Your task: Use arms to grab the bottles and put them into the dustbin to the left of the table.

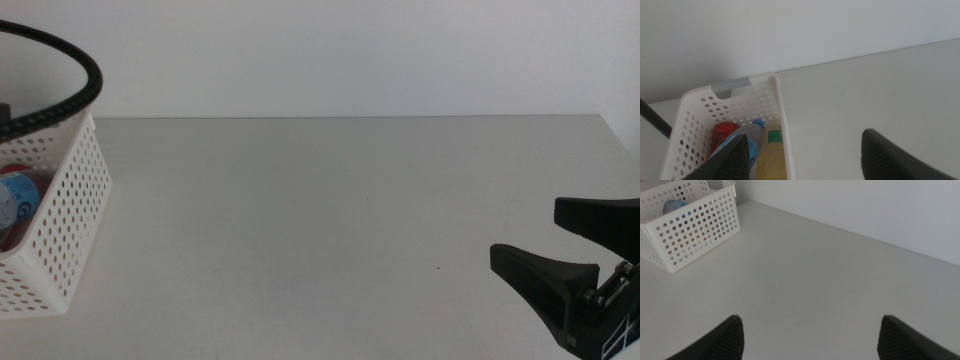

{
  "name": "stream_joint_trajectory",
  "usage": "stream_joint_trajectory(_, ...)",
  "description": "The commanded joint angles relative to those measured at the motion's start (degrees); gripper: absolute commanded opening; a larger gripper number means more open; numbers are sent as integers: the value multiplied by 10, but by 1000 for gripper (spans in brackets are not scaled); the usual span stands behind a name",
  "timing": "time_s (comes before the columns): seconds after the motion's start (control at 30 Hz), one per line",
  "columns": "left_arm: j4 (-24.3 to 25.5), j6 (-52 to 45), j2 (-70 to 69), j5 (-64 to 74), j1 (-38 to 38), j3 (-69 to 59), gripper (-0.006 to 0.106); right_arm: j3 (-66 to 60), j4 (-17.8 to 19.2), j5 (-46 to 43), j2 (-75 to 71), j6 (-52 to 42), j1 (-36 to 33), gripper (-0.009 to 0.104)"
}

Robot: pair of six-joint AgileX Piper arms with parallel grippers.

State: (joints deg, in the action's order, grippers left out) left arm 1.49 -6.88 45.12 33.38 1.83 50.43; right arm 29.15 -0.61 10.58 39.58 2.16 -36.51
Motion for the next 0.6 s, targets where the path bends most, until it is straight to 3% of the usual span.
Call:
stream_joint_trajectory(0.0, -1, 9, -3, -41, 4, 15, 72, 17, 2, -41, -7, -7, -1, 71)
stream_joint_trajectory(0.23, -1, 9, -3, -41, 4, 15, 66, -2, 2, -40, -69, -7, 33, 71)
stream_joint_trajectory(0.57, -15, 9, -94, -118, 4, -92, 59, -134, 2, -38, -264, -7, 222, 71)
